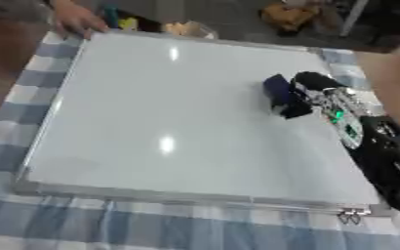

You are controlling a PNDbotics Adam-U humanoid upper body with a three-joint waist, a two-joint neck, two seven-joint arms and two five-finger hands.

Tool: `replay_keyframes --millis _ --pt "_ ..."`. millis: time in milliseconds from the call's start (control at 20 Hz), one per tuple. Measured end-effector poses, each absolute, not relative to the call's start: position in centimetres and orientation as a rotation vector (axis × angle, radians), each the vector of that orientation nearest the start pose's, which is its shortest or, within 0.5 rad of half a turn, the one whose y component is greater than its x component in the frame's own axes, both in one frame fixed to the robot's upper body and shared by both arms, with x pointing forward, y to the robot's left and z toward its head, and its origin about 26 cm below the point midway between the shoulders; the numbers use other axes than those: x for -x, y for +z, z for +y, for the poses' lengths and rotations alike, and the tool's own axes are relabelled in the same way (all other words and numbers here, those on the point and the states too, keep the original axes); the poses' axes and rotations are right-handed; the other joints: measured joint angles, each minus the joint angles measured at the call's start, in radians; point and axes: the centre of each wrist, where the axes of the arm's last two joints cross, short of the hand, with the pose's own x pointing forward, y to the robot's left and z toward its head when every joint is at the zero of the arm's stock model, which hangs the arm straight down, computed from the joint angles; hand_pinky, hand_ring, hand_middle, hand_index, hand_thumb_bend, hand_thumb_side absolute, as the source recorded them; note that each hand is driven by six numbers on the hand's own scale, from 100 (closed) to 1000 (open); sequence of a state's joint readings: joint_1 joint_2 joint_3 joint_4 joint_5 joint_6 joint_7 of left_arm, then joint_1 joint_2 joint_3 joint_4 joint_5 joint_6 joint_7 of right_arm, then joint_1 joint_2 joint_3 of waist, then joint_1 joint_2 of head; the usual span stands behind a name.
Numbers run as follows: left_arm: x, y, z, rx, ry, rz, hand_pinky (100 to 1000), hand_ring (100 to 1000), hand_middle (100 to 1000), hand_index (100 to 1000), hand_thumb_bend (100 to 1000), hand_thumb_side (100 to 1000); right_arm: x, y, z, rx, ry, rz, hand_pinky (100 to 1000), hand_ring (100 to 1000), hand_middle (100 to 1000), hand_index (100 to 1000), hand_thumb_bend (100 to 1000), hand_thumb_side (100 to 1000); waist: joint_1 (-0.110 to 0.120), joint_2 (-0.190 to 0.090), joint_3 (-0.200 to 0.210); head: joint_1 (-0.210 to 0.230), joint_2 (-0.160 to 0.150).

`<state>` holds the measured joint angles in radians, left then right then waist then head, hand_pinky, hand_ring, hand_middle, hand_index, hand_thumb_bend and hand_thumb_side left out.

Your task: Wipe the whiteboard clean with a brush.

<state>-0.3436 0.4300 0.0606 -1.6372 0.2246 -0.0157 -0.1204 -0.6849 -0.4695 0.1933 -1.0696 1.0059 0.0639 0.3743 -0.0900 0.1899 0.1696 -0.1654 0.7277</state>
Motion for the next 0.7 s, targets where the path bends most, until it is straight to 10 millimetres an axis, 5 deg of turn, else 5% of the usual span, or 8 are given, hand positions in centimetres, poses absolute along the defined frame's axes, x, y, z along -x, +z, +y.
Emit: replay_keyframes --millis 600,650,700 --pt "-34.6 14.7 32.4 -0.047 -0.319 -1.968 553 466 549 679 681 942 -41.6 12.6 -25.9 0.868 1.561 -1.195 596 574 520 425 103 516 -0.005 -0.009 -0.022 0.004 0.003" --pt "-34.6 14.7 32.4 -0.047 -0.319 -1.968 553 466 549 679 681 942 -41.3 12.8 -25.6 0.861 1.573 -1.206 592 572 519 424 157 529 -0.005 -0.01 -0.024 0.005 0.004" --pt "-34.6 14.6 32.4 -0.047 -0.318 -1.966 553 466 549 679 681 942 -41.0 12.9 -25.4 0.854 1.584 -1.217 592 572 519 424 100 515 -0.005 -0.011 -0.027 0.005 0.006"
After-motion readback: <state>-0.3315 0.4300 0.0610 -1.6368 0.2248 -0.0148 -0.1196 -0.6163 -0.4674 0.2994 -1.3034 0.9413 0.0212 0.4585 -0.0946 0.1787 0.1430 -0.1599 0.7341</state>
